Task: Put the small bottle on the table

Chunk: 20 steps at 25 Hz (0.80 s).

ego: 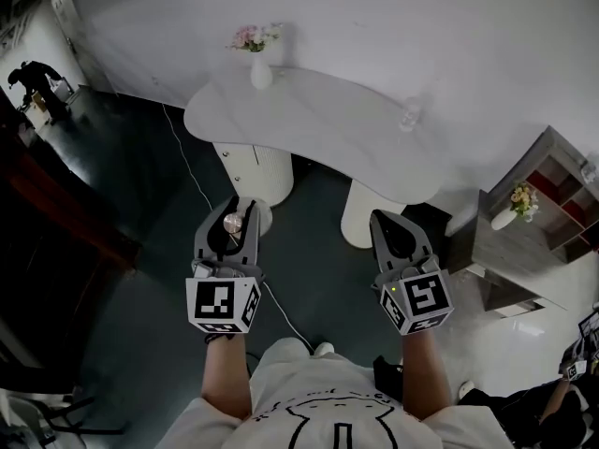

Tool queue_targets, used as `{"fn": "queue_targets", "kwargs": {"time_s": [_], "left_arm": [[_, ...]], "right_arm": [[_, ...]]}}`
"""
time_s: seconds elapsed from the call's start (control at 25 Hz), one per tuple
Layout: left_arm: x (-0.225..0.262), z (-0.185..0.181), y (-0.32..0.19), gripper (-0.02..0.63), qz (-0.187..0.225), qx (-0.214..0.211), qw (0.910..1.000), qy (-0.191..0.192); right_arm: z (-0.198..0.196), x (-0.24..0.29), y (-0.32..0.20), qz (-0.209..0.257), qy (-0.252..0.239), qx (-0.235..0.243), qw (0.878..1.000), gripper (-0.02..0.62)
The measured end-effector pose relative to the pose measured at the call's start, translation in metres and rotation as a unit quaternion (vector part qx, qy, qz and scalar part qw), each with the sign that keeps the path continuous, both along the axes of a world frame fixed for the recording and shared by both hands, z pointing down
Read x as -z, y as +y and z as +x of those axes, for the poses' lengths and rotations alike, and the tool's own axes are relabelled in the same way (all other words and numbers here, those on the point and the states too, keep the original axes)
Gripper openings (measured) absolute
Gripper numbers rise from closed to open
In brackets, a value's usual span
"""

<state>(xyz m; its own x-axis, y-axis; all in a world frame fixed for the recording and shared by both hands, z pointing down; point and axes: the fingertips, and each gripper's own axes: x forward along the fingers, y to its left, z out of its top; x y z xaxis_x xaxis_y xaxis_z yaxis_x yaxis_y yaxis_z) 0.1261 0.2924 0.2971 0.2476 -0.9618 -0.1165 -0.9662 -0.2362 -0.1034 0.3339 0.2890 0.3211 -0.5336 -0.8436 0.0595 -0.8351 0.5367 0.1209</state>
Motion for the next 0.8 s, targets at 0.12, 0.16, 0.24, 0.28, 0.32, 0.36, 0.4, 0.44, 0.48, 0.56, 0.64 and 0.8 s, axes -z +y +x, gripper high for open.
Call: {"fn": "queue_targets", "kwargs": {"time_s": [0.12,0.16,0.24,0.28,0.32,0.36,0.4,0.44,0.48,0.56,0.64,0.8], "left_arm": [[-0.002,0.005,-0.009,0.110,0.000,0.005,1.0000,-0.002],[-0.002,0.005,-0.011,0.110,-0.001,0.006,1.0000,-0.003],[-0.003,0.007,-0.019,0.110,-0.002,0.007,1.0000,-0.005],[-0.003,0.007,-0.023,0.109,-0.003,0.007,1.0000,-0.006],[-0.004,0.008,-0.028,0.110,-0.003,0.007,0.9999,-0.007],[-0.004,0.008,-0.033,0.110,-0.003,0.006,0.9999,-0.008],[-0.004,0.007,-0.038,0.110,-0.002,0.006,0.9999,-0.009],[-0.005,0.007,-0.044,0.109,-0.001,0.004,0.9999,-0.010],[-0.005,0.005,-0.050,0.110,0.000,0.003,0.9999,-0.010],[-0.006,0.002,-0.064,0.110,0.002,-0.001,0.9999,-0.011],[-0.007,-0.003,-0.081,0.110,0.002,-0.006,0.9999,-0.012],[-0.008,-0.018,-0.119,0.110,0.001,-0.011,0.9999,-0.013]], "right_arm": [[0.005,-0.004,-0.009,0.000,-0.002,0.006,1.000,-0.008],[0.005,-0.006,-0.012,-0.002,-0.002,0.007,1.000,-0.008],[0.006,-0.009,-0.020,-0.006,-0.003,0.009,1.000,-0.008],[0.006,-0.010,-0.025,-0.007,-0.004,0.009,1.000,-0.008],[0.006,-0.010,-0.030,-0.006,-0.004,0.010,1.000,-0.008],[0.006,-0.010,-0.035,-0.005,-0.003,0.011,1.000,-0.008],[0.005,-0.010,-0.040,-0.002,-0.003,0.010,1.000,-0.008],[0.004,-0.009,-0.045,0.001,-0.003,0.010,1.000,-0.008],[0.003,-0.009,-0.051,0.004,-0.003,0.009,1.000,-0.008],[0.000,-0.009,-0.064,0.009,-0.004,0.005,1.000,-0.008],[-0.006,-0.009,-0.079,0.011,-0.006,0.001,1.000,-0.008],[-0.024,-0.008,-0.114,0.013,-0.007,0.001,1.000,-0.008]]}}
